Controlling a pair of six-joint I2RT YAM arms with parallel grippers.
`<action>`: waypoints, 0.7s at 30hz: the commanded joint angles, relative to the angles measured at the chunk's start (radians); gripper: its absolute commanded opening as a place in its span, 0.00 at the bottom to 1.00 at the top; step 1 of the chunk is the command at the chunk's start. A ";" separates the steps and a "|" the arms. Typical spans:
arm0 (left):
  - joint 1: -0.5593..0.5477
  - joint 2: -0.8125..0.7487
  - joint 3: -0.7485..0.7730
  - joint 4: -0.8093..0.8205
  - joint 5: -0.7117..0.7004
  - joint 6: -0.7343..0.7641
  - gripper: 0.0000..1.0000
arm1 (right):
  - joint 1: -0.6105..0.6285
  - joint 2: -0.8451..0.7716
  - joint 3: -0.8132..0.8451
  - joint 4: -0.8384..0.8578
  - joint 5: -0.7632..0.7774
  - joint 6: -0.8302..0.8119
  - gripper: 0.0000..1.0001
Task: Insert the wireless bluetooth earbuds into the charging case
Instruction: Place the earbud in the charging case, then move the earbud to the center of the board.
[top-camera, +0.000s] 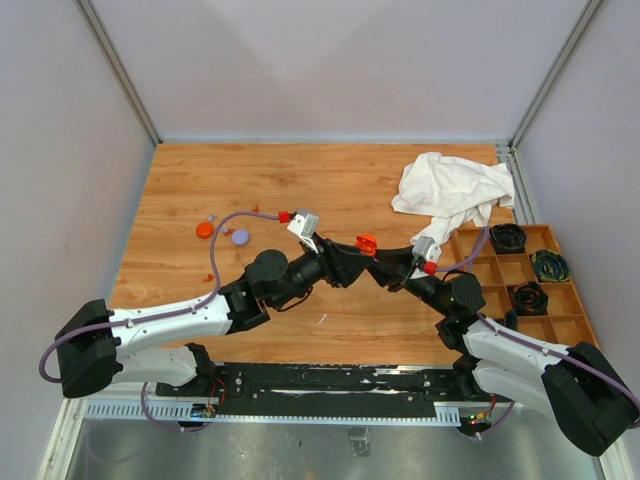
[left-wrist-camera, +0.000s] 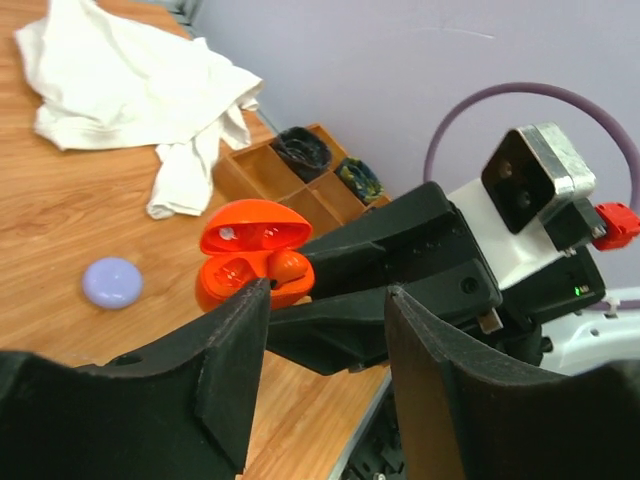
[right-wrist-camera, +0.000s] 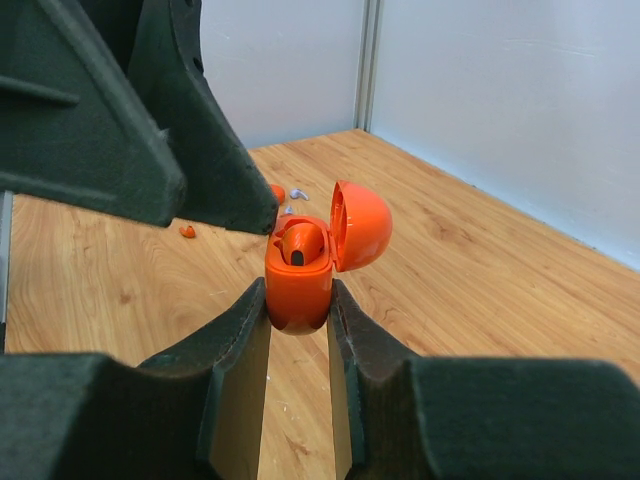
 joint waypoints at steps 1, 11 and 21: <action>-0.007 -0.045 0.068 -0.183 -0.157 0.053 0.56 | 0.014 -0.003 -0.003 0.034 0.007 0.004 0.09; 0.094 -0.061 0.149 -0.609 -0.344 -0.009 0.69 | 0.016 -0.014 -0.031 0.017 0.040 -0.009 0.08; 0.385 -0.074 0.045 -0.836 -0.300 -0.125 0.75 | 0.015 -0.015 -0.038 0.013 0.052 -0.009 0.08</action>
